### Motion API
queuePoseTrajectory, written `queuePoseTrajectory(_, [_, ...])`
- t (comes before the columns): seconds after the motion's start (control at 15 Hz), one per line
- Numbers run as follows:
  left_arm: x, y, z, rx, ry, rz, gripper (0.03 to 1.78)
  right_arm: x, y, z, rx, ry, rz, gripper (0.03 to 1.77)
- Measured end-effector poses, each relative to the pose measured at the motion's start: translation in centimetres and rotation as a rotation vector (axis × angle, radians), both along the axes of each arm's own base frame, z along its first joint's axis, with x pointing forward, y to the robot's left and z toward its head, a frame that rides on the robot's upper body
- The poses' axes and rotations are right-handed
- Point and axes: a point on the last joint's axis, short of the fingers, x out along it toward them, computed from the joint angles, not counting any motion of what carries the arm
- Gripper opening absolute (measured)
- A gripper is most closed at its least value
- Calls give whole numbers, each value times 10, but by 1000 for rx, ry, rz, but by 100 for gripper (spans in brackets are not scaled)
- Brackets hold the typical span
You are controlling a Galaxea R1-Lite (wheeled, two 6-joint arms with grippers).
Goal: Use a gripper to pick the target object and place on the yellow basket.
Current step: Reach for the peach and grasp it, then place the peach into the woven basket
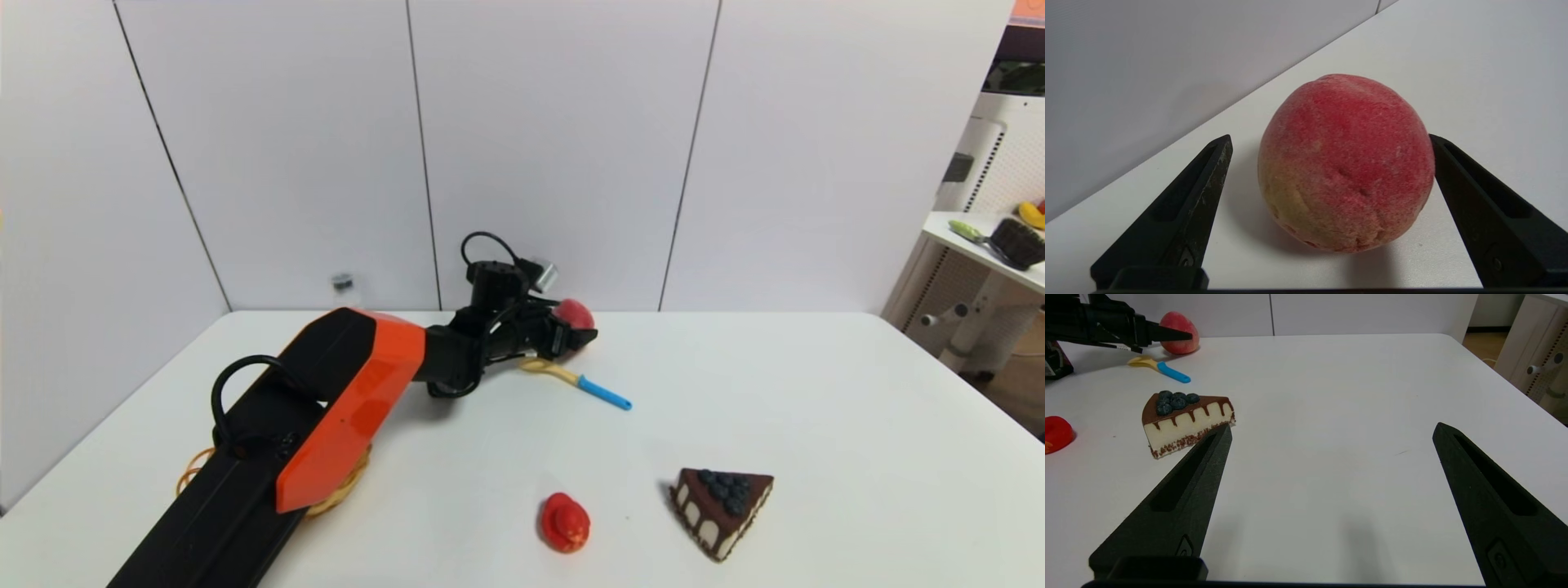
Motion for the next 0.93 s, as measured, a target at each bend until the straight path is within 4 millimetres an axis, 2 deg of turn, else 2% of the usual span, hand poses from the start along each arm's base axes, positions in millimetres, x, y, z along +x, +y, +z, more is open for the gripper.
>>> queuePoseTrajectory(0.27, [-1,-1,0,0,0,-3,169,0,0,0,0,0,0,170])
queuePoseTrajectory(0.4, [-1,-1,0,0,-1,-2,138,0,0,0,0,0,0,170])
queuePoseTrajectory(0.47, [-1,-2,0,0,-2,-4,127,0,0,0,0,0,0,170])
queuePoseTrajectory(0.53, [-1,-2,0,0,-3,-6,123,0,0,0,0,0,0,170])
queuePoseTrajectory(0.8, [-1,-2,2,-4,-14,-5,120,0,0,0,0,0,0,170])
queuePoseTrajectory(0.93, [-2,-2,13,-22,-45,-6,119,0,0,0,0,0,0,170])
